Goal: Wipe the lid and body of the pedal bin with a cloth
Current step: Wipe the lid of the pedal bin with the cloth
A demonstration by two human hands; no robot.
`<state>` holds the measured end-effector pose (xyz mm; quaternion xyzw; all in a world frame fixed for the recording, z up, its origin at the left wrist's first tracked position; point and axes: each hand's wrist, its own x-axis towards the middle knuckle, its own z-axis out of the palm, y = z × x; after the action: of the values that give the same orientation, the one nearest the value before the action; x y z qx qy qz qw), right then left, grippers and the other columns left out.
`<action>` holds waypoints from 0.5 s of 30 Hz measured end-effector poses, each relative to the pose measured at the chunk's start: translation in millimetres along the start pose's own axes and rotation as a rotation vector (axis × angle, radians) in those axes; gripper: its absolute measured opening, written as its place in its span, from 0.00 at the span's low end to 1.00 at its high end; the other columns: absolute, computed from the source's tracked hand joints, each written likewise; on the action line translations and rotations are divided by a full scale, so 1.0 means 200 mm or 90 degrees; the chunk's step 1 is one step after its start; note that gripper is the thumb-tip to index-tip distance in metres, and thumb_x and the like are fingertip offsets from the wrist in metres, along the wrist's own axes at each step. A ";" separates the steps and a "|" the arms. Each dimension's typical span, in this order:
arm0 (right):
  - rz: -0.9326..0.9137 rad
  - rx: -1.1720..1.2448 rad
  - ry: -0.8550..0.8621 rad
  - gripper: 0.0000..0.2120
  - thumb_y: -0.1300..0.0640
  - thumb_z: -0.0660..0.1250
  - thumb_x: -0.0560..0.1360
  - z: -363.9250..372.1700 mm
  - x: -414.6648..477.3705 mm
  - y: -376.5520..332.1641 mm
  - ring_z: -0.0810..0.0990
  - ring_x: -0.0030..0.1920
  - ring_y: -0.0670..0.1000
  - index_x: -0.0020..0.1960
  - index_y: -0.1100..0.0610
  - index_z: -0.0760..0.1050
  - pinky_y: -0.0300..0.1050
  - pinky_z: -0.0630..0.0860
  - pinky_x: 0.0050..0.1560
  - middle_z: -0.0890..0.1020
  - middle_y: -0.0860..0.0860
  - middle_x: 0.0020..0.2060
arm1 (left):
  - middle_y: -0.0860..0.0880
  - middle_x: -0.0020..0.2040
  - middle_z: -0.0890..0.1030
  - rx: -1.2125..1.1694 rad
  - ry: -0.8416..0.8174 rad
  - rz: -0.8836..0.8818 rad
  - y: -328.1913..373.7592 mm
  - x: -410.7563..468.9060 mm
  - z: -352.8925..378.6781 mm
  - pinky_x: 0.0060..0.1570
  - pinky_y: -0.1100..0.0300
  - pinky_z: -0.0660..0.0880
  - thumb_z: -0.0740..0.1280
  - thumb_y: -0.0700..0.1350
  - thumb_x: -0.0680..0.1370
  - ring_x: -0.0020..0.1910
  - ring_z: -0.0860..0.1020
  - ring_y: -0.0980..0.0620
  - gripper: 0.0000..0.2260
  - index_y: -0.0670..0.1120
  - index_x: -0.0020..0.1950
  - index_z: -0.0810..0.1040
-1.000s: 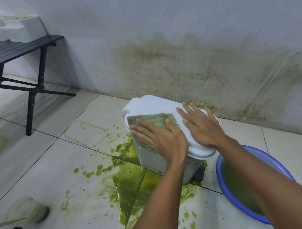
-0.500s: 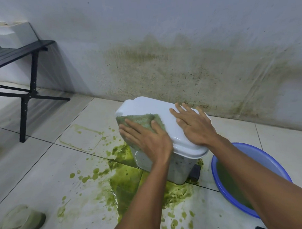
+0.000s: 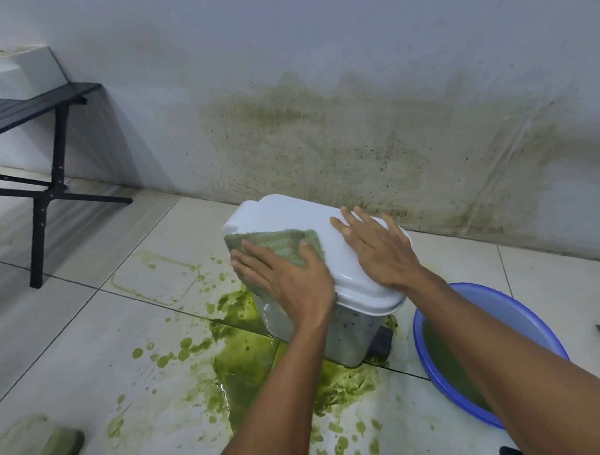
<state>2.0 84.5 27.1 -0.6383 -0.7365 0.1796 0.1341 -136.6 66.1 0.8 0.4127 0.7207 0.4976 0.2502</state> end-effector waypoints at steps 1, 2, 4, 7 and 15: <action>0.004 0.010 0.000 0.29 0.35 0.35 0.79 0.00 0.00 0.00 0.45 0.79 0.39 0.78 0.37 0.55 0.55 0.39 0.78 0.50 0.37 0.79 | 0.45 0.83 0.34 -0.014 -0.010 0.007 0.01 -0.07 0.02 0.80 0.51 0.36 0.65 0.54 0.82 0.80 0.30 0.51 0.43 0.43 0.83 0.37; 0.006 0.020 0.003 0.27 0.36 0.40 0.81 -0.01 0.00 0.00 0.45 0.79 0.39 0.78 0.38 0.56 0.55 0.38 0.78 0.51 0.37 0.79 | 0.46 0.83 0.33 -0.024 -0.021 0.017 0.03 -0.15 0.04 0.80 0.52 0.36 0.65 0.54 0.81 0.80 0.30 0.51 0.44 0.43 0.83 0.36; 0.011 0.021 0.009 0.23 0.39 0.48 0.83 -0.01 0.00 -0.01 0.44 0.79 0.39 0.78 0.38 0.57 0.55 0.37 0.78 0.51 0.37 0.79 | 0.46 0.82 0.31 -0.031 -0.043 0.047 0.04 -0.29 0.09 0.79 0.54 0.35 0.66 0.53 0.82 0.79 0.28 0.52 0.44 0.44 0.83 0.36; 0.014 0.013 0.005 0.23 0.40 0.51 0.83 -0.01 0.00 -0.01 0.44 0.79 0.39 0.78 0.37 0.57 0.54 0.37 0.78 0.51 0.36 0.79 | 0.49 0.82 0.30 -0.030 -0.071 0.078 0.00 -0.30 0.09 0.75 0.61 0.31 0.65 0.54 0.82 0.78 0.26 0.54 0.44 0.46 0.83 0.35; 0.011 0.013 0.013 0.22 0.44 0.51 0.84 0.00 0.01 0.00 0.45 0.79 0.40 0.78 0.38 0.57 0.55 0.37 0.78 0.51 0.37 0.79 | 0.44 0.83 0.34 -0.060 -0.015 0.081 0.00 -0.33 0.14 0.80 0.51 0.37 0.57 0.53 0.84 0.81 0.31 0.49 0.36 0.41 0.83 0.39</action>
<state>1.8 86.4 27.4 -0.6449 -0.7276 0.1818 0.1469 -80.6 25.0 -12.7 0.4510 0.6657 0.5412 0.2459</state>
